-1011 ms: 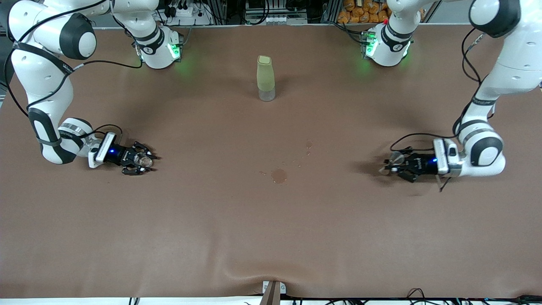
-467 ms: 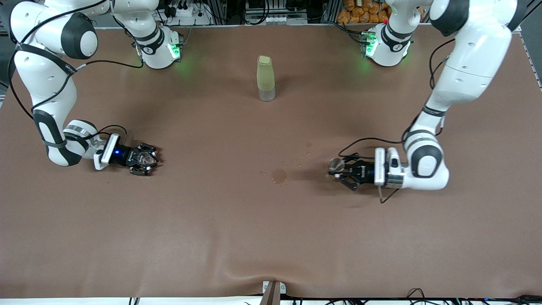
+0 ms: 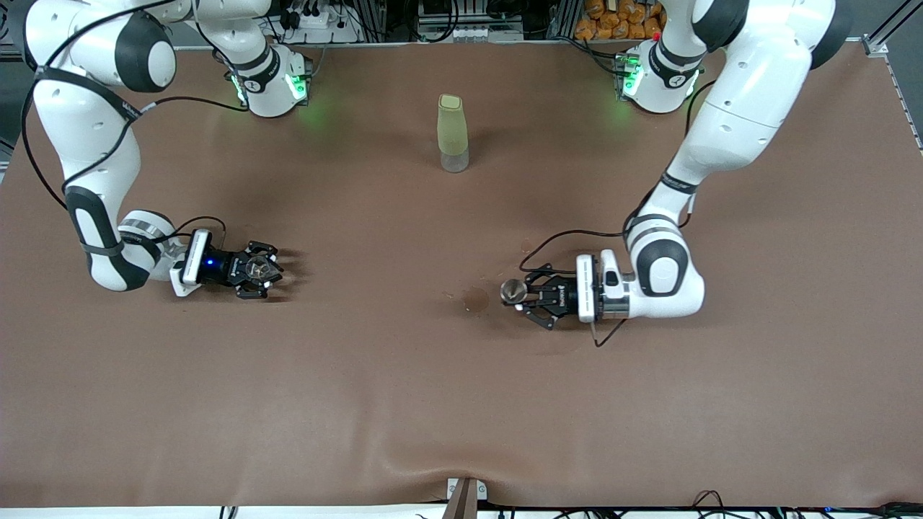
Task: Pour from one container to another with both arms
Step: 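Lift the jigger and beaker, bringing both grippers together mid-table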
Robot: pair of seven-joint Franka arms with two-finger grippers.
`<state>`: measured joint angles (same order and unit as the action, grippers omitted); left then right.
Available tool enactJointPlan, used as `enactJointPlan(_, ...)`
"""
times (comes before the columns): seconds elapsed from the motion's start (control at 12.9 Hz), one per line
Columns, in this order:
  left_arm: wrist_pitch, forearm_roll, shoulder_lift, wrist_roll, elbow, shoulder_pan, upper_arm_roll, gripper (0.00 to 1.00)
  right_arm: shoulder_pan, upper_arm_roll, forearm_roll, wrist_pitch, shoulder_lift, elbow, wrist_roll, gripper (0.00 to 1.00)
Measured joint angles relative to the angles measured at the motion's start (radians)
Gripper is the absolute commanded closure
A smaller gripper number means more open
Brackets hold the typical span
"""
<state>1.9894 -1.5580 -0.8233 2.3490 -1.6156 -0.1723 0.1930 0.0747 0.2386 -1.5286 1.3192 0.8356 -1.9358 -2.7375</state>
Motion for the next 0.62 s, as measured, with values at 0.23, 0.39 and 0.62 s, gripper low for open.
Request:
enactJointPlan(0.23,0.012,-0.062,-0.071,-0.001,0.084,-0.038,0.000,1.00,-0.022,0.000,0.000,-0.008,-0.108,-0.002,0.049,1.00)
enactJointPlan(0.39,0.052,-0.098,-0.088,-0.011,0.104,-0.077,0.000,1.00,-0.035,0.001,0.001,-0.008,-0.202,-0.029,0.133,1.00)
enactJointPlan(0.62,0.100,-0.102,-0.090,-0.040,0.114,-0.109,0.000,1.00,-0.070,0.002,0.001,0.010,-0.352,-0.105,0.268,1.00)
